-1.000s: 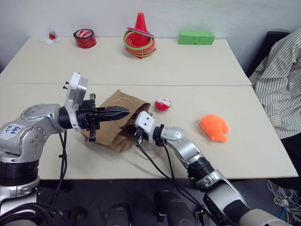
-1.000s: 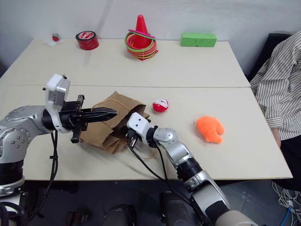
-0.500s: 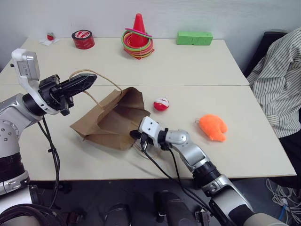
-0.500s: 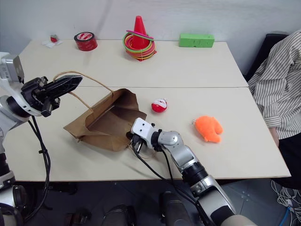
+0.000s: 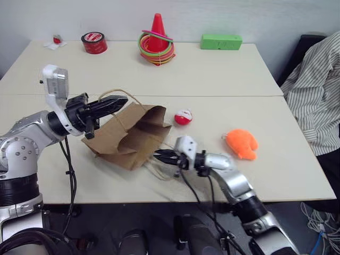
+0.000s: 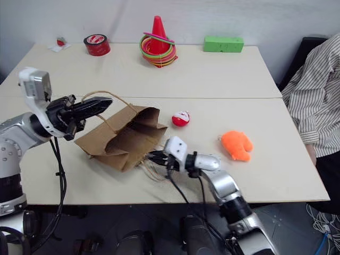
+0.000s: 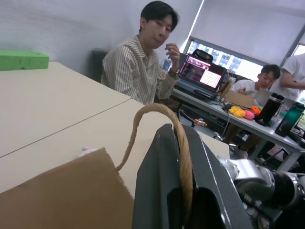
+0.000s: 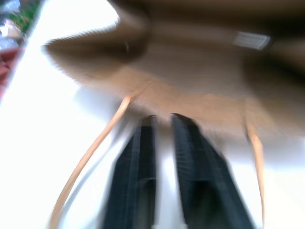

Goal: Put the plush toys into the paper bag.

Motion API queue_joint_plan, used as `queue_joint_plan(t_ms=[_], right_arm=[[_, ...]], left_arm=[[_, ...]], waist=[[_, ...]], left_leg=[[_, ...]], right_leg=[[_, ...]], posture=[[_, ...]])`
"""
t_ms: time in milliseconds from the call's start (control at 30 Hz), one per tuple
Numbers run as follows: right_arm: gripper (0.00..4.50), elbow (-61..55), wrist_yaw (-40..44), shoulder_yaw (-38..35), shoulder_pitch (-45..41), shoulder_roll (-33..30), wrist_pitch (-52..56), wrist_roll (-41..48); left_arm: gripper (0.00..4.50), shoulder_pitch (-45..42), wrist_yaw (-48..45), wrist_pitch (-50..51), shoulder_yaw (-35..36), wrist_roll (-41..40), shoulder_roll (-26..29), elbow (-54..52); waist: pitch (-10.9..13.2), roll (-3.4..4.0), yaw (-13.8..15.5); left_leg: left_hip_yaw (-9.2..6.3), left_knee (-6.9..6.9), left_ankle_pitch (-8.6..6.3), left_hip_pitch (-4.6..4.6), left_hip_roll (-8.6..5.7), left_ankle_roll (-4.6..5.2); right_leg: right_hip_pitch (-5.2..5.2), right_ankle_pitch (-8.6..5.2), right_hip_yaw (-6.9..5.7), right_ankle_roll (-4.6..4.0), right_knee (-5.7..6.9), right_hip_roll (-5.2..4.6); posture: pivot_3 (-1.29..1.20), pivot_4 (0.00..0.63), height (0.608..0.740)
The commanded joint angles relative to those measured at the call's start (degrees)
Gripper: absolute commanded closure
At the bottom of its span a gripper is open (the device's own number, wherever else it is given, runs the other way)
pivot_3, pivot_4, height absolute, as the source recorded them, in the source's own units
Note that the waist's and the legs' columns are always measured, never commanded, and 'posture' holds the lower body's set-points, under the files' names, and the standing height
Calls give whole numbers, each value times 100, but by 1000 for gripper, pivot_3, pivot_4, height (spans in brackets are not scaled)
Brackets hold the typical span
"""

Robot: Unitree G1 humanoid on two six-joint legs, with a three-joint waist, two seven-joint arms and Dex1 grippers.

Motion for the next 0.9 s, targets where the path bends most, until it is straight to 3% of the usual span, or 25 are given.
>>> queue_joint_plan(t_ms=[33, 133, 267, 367, 533, 667, 900], right_arm=[[2530, -1191, 70, -749, 701, -395, -99, 705], [1501, -1968, -89, -1631, 1590, -748, -189, 1163], [27, -2254, -421, -2940, 2910, -1124, -476, 1128], [27, -2116, -559, -3966, 4224, -1026, -1028, 953], [27, -1831, -1024, -4515, 5349, -691, -1599, 517], [27, -2102, -1555, -4253, 4930, -905, -1034, 229], [27, -2055, -2157, -3309, 3073, -1676, 766, -328]], left_arm=[[4500, -165, -128, -53, -57, -27, 17, -67], [4500, -216, -259, -56, -152, 11, 48, 9], [4500, -289, -408, -101, -260, 82, 33, 170], [4500, -322, -486, -123, -294, 118, 23, 290], [4500, -352, -499, -4, -197, 1, 23, 419], [4500, -359, -583, 111, -198, -7, 120, 407], [4500, -487, -812, 236, -291, 95, 387, 414]], waist=[[0, 0, 18], [2, 3, 70], [2, 4, 126], [3, 6, 197], [3, 6, 162], [3, 6, 31], [5, 7, -7]], left_leg=[[-1, 0, 0, 2, -3, -1], [-3, -1, 0, 2, -22, -2], [-1, -1, -1, 9, -27, -2], [-5, -4, 0, 11, -30, -2], [-5, -5, 0, 25, -31, -1], [6, -13, -1, 56, -32, -2], [-8, -46, 8, 76, -44, -15]], right_leg=[[2, 0, -1, 0, 0, 2], [1, -1, 0, -2, 0, 3], [7, -1, 4, -1, 0, 2], [12, -2, 2, -1, -2, 1], [25, -4, 5, 1, -4, 0], [42, -2, 19, -4, -3, -3], [41, -8, 20, -15, 11, 1]], posture=[[0, 150, 740], [0, 150, 740], [0, 150, 740], [0, 150, 740], [0, 150, 740], [0, 150, 740], [0, 150, 740]])
